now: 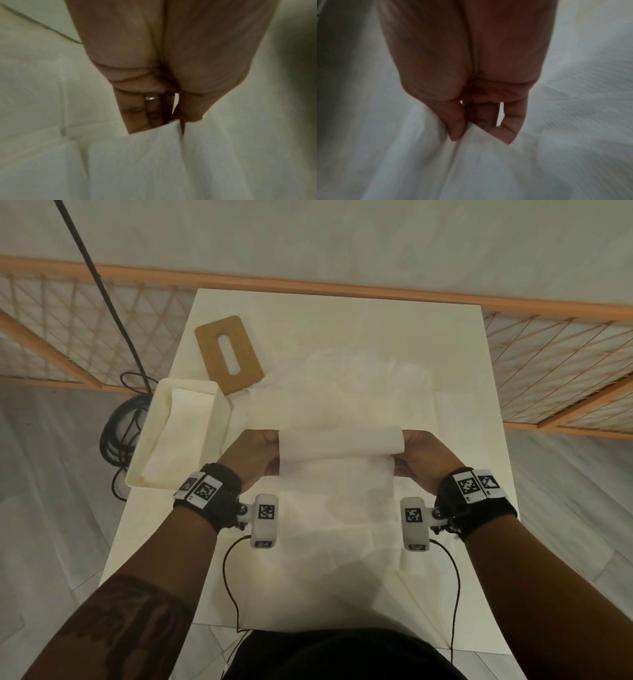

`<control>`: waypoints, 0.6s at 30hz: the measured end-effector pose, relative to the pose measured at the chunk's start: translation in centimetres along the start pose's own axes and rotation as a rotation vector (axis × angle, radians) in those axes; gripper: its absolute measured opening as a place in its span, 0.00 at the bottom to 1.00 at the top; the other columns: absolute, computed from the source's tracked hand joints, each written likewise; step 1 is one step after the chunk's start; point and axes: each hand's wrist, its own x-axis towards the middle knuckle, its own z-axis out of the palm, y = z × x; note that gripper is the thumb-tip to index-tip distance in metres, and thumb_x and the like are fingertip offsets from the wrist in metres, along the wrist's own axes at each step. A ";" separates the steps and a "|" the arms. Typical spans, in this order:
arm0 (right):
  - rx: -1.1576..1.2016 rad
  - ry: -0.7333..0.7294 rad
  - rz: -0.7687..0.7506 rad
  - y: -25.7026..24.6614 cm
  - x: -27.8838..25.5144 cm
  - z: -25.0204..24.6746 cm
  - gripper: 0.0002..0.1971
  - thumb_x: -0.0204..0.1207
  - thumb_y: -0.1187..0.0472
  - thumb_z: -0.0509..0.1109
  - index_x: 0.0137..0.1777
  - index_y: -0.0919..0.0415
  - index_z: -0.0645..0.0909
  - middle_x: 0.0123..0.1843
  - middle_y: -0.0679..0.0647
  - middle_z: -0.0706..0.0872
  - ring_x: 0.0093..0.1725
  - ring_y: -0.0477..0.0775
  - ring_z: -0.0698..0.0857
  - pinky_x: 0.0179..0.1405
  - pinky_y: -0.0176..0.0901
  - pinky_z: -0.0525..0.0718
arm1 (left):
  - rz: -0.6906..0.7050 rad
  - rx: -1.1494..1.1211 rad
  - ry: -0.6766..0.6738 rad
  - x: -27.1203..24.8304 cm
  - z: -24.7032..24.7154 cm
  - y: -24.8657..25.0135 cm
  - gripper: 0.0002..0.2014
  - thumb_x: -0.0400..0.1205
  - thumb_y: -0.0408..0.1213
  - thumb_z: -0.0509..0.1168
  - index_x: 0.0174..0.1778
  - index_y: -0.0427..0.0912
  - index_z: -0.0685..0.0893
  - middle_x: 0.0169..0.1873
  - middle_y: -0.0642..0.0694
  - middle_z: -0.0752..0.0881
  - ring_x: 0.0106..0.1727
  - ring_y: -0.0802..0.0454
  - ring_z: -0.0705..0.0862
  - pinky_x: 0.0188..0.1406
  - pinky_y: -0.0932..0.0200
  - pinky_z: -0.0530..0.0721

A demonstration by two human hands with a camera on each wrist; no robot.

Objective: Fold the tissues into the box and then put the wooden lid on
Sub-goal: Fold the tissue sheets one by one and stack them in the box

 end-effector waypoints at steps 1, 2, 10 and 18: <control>-0.022 -0.018 0.007 -0.1 -0.1 0.0 0.11 0.83 0.72 0.67 0.58 0.66 0.90 0.59 0.61 0.92 0.56 0.63 0.91 0.65 0.60 0.87 | -0.017 -0.024 0.008 0.0 0.0 0.0 0.15 0.85 0.25 0.65 0.45 0.44 0.96 0.50 0.39 0.93 0.51 0.39 0.91 0.45 0.51 0.91; -0.009 -0.032 0.020 -0.1 -0.3 -0.1 0.13 0.83 0.73 0.64 0.56 0.65 0.90 0.59 0.59 0.92 0.56 0.63 0.90 0.66 0.60 0.85 | -0.042 -0.049 0.002 0.0 -0.3 -0.1 0.18 0.85 0.23 0.60 0.46 0.41 0.95 0.53 0.37 0.92 0.53 0.37 0.89 0.47 0.50 0.90; 0.002 -0.055 0.126 1.3 -1.0 -0.3 0.10 0.85 0.62 0.69 0.60 0.60 0.90 0.62 0.60 0.91 0.61 0.62 0.90 0.65 0.53 0.86 | -0.070 0.127 -0.031 0.1 0.0 -2.4 0.05 0.82 0.31 0.71 0.45 0.45 0.92 0.49 0.42 0.91 0.49 0.44 0.88 0.52 0.47 0.88; -0.327 0.035 0.176 6.7 -1.7 0.0 0.14 0.77 0.77 0.72 0.47 0.59 0.93 0.60 0.74 0.87 0.52 0.56 0.88 0.47 0.42 0.92 | 0.057 0.765 0.088 -1.5 2.1 -7.3 0.13 0.81 0.29 0.70 0.40 0.55 0.90 0.45 0.56 0.87 0.40 0.60 0.81 0.45 0.65 0.77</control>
